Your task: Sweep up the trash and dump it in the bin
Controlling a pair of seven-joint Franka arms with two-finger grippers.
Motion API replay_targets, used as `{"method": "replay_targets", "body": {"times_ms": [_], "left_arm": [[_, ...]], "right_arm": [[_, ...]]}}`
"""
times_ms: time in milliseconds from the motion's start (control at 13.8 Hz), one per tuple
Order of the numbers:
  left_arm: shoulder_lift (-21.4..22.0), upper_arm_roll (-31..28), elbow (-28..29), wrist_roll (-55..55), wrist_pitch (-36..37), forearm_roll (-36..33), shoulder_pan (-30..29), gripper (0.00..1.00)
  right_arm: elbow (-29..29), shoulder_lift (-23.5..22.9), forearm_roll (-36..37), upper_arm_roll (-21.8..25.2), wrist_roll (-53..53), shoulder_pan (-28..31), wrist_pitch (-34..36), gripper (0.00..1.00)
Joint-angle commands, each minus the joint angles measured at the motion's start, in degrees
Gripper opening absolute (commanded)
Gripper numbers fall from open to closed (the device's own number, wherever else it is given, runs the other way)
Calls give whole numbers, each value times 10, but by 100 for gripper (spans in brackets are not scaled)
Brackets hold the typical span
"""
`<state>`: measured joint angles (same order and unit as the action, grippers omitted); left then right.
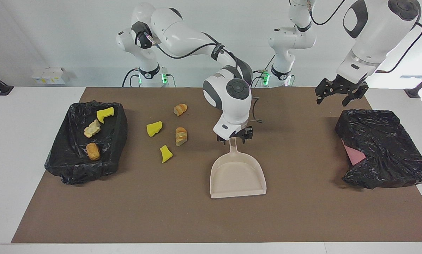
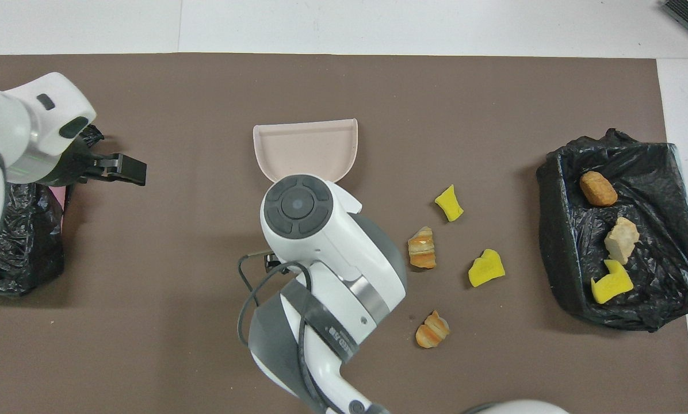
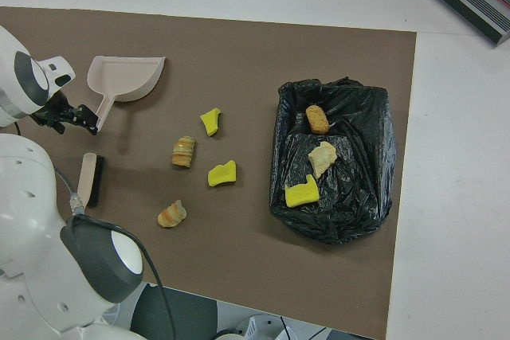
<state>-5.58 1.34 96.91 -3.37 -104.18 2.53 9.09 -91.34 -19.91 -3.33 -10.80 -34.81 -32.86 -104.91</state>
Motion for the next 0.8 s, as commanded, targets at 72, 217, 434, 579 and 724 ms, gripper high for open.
{"method": "replay_targets", "body": {"times_ms": [72,217,434,579,724], "left_arm": [[-47,-7,-19,-58,-43,3,56,100],[-78,-7,-19,-112,-79,0,101,100],[-103,-7,-18,-169,-128,2,148,100],[-112,-7,-16,-196,-139,2,170,100],[-127,-7,-7,-220,-164,0,198,100]], "right_arm": [[-177,116,-21,-10,-14,-28,-53,100],[-264,161,-49,-14,-16,-60,-109,100],[-321,160,-71,-14,-27,-95,-171,98],[-352,167,-71,-14,-26,-96,-196,97],[-357,167,-71,-15,-26,-96,-200,95]]}}
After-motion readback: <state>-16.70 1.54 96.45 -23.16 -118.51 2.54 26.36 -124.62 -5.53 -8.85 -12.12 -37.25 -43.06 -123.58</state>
